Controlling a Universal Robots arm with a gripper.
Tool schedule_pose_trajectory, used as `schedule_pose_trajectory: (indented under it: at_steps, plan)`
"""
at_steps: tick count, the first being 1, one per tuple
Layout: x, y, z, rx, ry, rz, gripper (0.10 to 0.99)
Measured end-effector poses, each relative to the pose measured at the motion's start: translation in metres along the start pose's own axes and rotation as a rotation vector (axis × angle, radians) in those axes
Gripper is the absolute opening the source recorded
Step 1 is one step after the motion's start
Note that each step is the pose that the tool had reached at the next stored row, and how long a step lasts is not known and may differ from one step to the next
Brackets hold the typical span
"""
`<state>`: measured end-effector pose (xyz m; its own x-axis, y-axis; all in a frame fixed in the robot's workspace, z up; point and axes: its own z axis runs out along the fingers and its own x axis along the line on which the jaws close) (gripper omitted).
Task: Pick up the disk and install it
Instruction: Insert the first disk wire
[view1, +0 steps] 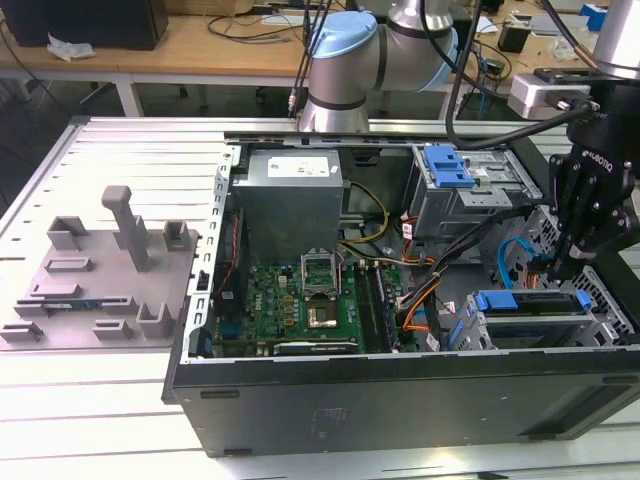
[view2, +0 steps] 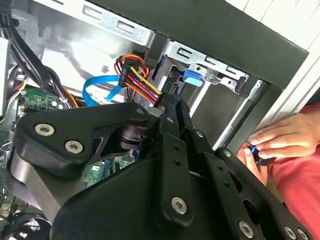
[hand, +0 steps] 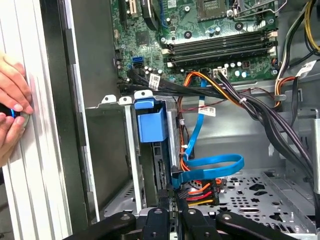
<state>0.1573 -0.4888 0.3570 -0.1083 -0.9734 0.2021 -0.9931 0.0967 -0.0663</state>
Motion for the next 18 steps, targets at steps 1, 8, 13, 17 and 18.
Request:
schedule_pose_trajectory:
  at_steps: [1,8,13,17,18]
  plan:
    - [0.0000,0.0000,0.0001,-0.001,-0.0030,-0.006,0.165]
    - [0.0125,-0.0012,0.0039,-0.048,-0.0589,-0.046,0.165]
    - [0.0253,-0.0034,0.0068,-0.063,-0.1297,-0.046,0.165]
    - [0.0308,-0.0090,0.0083,-0.065,-0.1392,-0.046,0.165]
    - [0.0310,-0.0101,0.0084,-0.065,-0.1414,-0.046,0.165]
